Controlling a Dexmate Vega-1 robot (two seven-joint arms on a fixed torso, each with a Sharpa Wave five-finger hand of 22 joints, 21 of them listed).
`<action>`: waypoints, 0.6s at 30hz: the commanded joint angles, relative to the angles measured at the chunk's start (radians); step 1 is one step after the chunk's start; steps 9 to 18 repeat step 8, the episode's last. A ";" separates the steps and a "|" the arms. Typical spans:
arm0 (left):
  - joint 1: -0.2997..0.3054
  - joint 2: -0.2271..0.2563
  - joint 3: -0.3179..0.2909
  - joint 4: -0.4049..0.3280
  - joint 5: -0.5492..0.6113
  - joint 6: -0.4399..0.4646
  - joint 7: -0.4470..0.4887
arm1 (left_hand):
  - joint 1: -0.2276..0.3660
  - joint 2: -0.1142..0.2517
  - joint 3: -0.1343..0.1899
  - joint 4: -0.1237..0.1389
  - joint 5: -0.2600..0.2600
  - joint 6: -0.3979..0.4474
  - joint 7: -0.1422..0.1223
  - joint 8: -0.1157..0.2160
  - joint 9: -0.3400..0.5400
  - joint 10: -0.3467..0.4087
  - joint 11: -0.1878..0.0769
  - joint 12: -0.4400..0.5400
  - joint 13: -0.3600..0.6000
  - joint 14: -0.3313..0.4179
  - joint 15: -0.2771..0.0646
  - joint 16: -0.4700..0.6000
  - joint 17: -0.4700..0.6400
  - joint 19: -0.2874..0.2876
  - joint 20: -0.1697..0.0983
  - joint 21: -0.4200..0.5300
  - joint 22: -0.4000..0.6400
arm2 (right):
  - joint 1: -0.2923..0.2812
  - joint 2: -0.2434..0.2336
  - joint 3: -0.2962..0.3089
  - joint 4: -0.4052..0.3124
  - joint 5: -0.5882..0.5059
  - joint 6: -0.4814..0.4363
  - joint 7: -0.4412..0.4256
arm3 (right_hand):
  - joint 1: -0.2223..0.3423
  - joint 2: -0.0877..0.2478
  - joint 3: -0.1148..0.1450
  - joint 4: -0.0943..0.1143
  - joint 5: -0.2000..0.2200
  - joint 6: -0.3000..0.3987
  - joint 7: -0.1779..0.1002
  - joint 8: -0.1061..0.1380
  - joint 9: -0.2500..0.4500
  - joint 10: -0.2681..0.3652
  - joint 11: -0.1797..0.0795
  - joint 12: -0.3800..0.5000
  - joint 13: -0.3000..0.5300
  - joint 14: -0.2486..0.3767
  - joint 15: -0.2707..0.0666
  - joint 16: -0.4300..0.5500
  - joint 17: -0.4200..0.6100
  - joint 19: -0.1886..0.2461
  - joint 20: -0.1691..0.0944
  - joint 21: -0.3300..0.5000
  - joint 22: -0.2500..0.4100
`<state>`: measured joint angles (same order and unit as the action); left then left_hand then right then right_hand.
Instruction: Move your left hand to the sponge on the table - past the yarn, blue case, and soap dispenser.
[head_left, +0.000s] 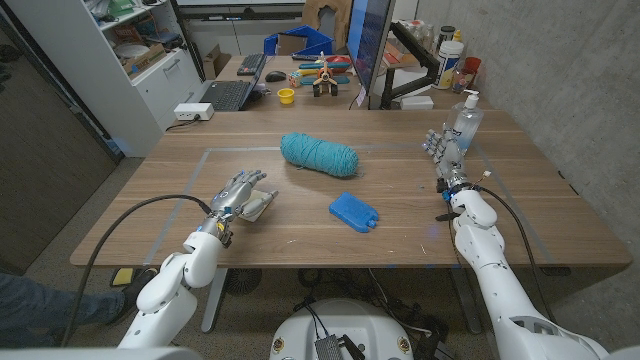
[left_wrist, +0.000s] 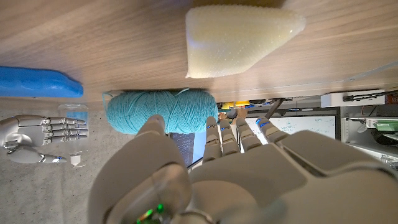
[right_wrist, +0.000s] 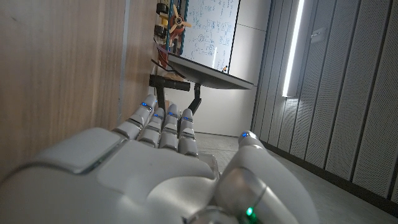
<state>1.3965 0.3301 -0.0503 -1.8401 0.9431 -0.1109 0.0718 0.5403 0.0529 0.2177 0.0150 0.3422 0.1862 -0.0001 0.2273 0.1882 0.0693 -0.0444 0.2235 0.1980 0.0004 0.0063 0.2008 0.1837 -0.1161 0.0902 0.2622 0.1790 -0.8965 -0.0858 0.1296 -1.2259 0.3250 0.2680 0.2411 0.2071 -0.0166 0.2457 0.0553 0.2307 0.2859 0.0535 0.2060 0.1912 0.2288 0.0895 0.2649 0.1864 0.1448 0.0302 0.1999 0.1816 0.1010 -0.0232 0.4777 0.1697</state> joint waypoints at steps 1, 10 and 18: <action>-0.004 0.004 0.006 0.024 -0.017 0.003 0.002 | 0.011 0.001 -0.001 -0.005 0.001 0.008 -0.003 0.001 0.005 0.007 -0.004 0.001 0.001 0.011 -0.001 0.000 0.006 0.001 0.003 0.000 0.006 | 0.022 0.008 -0.005 0.034 -0.008 0.009 0.005 | 0.002 0.012 0.000 -0.003 0.007 0.008 0.001 -0.003 0.002 0.007 -0.002 -0.001 0.000 0.011 -0.001 -0.003 0.003 0.010 -0.001 -0.006 0.004; -0.016 0.003 0.009 0.035 -0.024 0.003 0.007 | 0.011 0.002 -0.001 -0.005 0.000 0.009 -0.004 0.000 0.005 0.007 -0.004 0.001 0.001 0.011 -0.002 0.000 0.006 0.000 0.005 -0.002 0.006 | 0.039 0.010 -0.003 0.051 -0.014 0.012 0.009 | 0.003 0.012 0.000 -0.004 0.007 0.008 0.000 -0.003 0.002 0.007 -0.004 -0.002 0.000 0.011 0.000 -0.003 0.003 0.011 0.000 -0.008 0.004; -0.016 0.003 0.009 0.035 -0.024 0.003 0.007 | 0.011 0.002 -0.001 -0.005 0.000 0.009 -0.004 0.000 0.005 0.007 -0.004 0.001 0.001 0.011 -0.002 0.000 0.006 0.000 0.005 -0.002 0.006 | 0.039 0.010 -0.003 0.051 -0.014 0.012 0.009 | 0.003 0.012 0.000 -0.004 0.007 0.008 0.000 -0.003 0.002 0.007 -0.004 -0.002 0.000 0.011 0.000 -0.003 0.003 0.011 0.000 -0.008 0.004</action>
